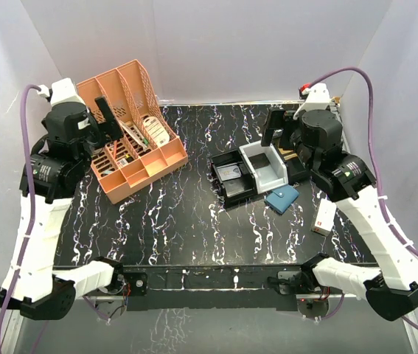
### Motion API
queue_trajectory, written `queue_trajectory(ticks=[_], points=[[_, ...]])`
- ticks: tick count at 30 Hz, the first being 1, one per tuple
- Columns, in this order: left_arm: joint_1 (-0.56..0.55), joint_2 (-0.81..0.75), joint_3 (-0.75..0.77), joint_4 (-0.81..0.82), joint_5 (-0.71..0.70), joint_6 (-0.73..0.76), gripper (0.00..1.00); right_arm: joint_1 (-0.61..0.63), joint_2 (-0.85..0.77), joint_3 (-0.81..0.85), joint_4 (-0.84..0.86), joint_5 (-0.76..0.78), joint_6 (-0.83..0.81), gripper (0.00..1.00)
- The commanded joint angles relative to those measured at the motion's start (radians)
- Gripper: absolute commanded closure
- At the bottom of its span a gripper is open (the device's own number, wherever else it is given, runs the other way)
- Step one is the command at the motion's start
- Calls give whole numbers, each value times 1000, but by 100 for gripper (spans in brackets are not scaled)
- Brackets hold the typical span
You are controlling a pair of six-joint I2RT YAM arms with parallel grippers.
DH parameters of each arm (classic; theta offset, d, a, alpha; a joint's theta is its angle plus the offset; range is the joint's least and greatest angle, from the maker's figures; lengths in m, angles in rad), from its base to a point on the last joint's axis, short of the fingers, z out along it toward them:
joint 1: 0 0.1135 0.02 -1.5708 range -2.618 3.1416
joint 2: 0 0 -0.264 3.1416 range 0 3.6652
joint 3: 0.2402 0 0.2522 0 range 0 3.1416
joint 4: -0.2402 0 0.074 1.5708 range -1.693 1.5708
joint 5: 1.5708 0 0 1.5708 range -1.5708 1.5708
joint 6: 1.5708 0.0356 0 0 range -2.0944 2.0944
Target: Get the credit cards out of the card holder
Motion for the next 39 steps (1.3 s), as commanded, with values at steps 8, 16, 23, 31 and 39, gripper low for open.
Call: queue_trajectory(ticks=[8,16,23,31,39], points=[[61,-34,-290,130,47,-80,1,-174,-99,-280,70,-228,92,2],[104,13,-574,272,401,-149,1,-288,-105,-456,80,-379,154,2],[80,140,-706,387,671,-169,1,-341,-57,-523,86,-505,195,2],[79,280,-767,384,613,-145,1,-362,24,-502,70,-507,187,2],[217,351,-765,355,502,-68,1,-367,118,-449,35,-499,143,2]])
